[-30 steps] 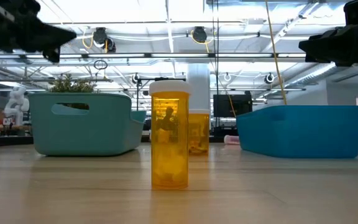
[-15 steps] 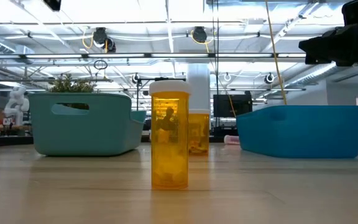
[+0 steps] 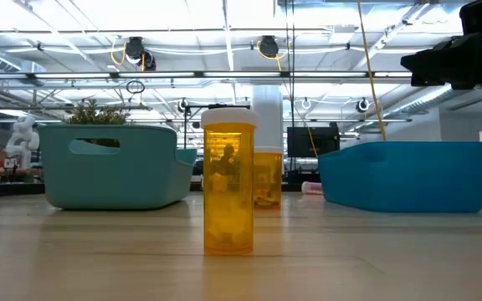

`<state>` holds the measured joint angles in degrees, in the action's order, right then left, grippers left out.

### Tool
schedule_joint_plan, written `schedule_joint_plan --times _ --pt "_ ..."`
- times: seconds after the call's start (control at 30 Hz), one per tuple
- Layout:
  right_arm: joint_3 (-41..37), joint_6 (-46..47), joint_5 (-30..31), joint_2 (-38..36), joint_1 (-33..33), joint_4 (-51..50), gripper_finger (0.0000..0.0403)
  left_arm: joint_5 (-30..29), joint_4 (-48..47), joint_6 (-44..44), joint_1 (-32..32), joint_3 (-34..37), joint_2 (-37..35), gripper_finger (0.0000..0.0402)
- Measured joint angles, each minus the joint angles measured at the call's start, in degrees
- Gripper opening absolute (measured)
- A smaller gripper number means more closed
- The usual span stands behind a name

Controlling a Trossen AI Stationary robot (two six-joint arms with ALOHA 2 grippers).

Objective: Pick and place medicine bottles into bin by pill shape (circle, oval)
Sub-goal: Put the top left small pink pill bottle into the green bin

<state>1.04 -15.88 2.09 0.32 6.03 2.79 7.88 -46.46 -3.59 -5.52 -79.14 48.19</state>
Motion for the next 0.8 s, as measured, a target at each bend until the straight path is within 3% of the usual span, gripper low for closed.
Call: schedule_joint_plan --times 0.2,0.8 --pt "0.0 0.0 3.7 0.0 0.0 0.3 0.0000 -0.3 -2.0 -1.1 0.0 -5.6 3.9 0.0016" --pt "0.0 2.9 4.1 0.0 -0.1 0.6 0.0000 -0.5 -3.6 -2.8 0.0 -3.5 5.1 0.0021"
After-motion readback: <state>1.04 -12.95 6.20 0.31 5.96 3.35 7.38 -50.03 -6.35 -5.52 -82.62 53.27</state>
